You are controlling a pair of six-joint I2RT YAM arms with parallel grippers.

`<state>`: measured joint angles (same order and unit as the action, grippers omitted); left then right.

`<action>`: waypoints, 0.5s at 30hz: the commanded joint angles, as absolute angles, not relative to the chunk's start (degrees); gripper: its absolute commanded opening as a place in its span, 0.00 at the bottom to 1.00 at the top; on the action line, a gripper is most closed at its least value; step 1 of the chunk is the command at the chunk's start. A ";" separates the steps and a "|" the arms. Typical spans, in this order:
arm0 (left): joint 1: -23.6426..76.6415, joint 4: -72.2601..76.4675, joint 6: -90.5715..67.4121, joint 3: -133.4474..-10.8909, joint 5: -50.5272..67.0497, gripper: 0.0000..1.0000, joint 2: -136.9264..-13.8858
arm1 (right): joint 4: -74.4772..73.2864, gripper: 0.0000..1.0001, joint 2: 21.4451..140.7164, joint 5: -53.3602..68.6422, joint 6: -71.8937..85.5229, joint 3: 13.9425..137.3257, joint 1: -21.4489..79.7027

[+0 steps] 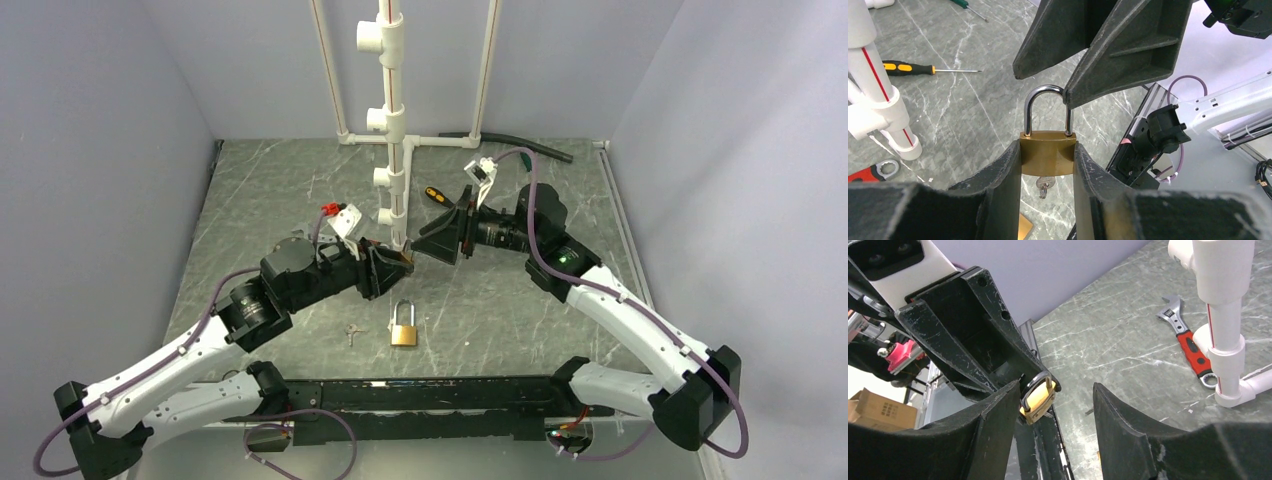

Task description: Unlock with the key

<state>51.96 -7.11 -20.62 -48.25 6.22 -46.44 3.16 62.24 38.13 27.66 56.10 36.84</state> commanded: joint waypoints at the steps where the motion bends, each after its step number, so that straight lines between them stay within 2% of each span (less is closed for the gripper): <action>1: 52.17 -3.60 -19.61 -49.22 6.51 0.00 -46.47 | 8.46 0.57 62.49 39.83 30.24 58.32 37.00; 15: 52.15 -4.56 -19.56 -50.19 2.52 0.00 -48.13 | 8.01 0.49 64.21 40.18 32.15 57.91 37.09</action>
